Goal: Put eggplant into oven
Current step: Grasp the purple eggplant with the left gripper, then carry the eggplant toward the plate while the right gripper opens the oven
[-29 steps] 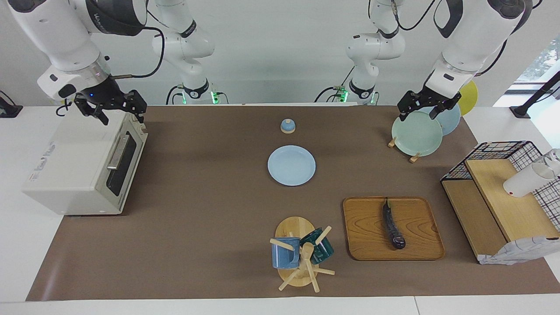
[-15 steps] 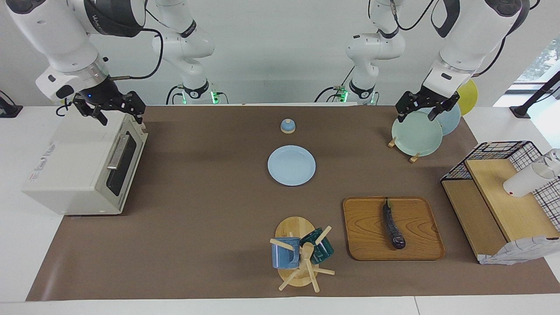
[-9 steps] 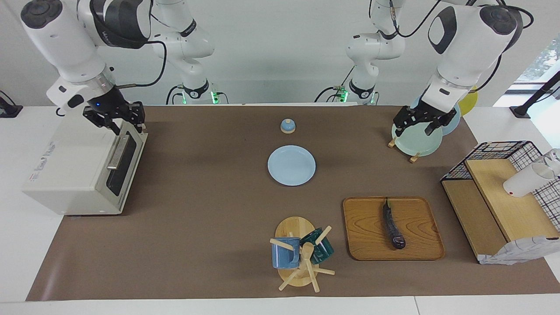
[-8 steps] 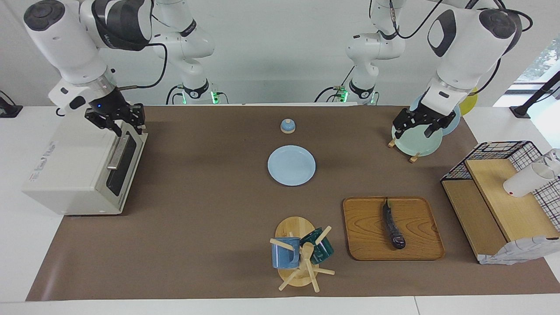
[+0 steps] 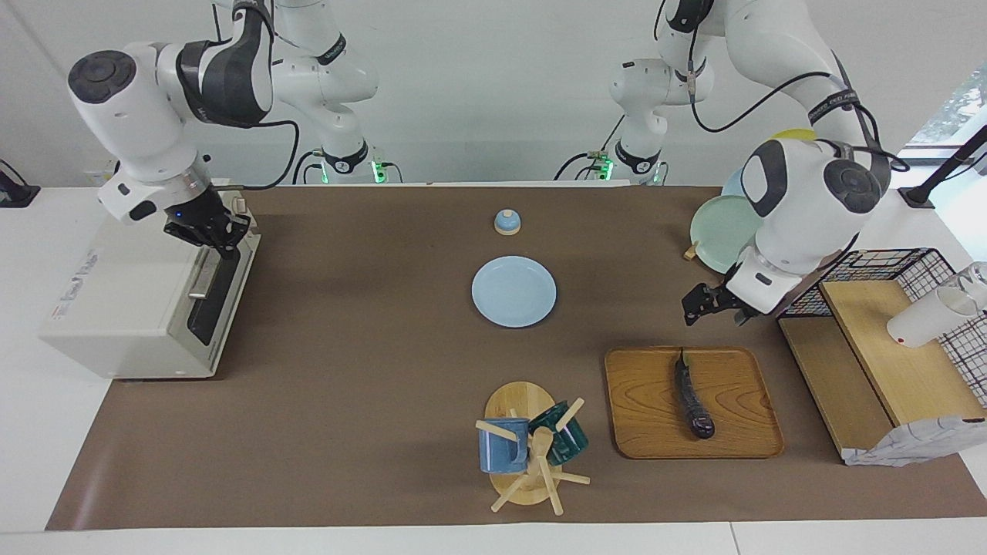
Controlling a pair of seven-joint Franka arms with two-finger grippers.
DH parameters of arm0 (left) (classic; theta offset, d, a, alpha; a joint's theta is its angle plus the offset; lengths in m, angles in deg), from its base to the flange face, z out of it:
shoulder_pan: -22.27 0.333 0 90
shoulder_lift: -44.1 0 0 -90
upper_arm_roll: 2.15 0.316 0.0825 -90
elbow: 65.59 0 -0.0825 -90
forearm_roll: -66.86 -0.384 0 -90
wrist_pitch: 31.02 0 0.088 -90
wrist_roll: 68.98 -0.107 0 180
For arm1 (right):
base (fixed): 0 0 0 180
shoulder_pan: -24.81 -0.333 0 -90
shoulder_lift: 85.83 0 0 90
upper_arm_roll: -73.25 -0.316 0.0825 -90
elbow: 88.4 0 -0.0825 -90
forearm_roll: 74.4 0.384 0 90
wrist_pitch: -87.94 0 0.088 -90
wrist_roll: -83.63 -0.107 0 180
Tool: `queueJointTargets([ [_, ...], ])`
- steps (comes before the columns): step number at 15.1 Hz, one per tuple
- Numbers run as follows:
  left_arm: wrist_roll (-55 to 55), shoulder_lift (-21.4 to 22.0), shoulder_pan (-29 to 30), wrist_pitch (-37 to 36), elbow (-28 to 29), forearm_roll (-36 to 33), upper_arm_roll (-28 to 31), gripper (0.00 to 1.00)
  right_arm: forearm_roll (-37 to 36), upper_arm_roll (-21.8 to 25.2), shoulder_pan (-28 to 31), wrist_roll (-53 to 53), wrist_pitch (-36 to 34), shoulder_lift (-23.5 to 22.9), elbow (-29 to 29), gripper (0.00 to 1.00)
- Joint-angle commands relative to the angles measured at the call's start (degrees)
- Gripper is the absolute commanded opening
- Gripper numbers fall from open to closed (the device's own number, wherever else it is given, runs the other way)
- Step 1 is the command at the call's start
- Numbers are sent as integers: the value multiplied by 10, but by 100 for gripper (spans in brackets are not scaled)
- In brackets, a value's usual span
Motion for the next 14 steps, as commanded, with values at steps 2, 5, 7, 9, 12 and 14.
queueJointTargets([
  [2,-15,-73,-5,65,-21,-6,0,100,-28,-2,8,-17,18,-7,-13,0],
  [5,-15,-96,-18,127,-8,-29,-1,100,-29,-2,17,-14,26,-6,-25,0],
  [7,-16,-96,-23,167,19,-28,0,100,-29,-2,18,-12,26,-5,-30,0],
  [9,-20,-96,-22,179,29,-30,1,100,-29,-2,19,-11,26,-2,-37,0],
  [12,-32,-96,-21,183,32,-52,1,100,-29,-2,26,6,25,0,-43,0],
  [14,-32,-95,-21,196,46,-52,1,84,-29,-2,26,7,25,0,-45,0],
])
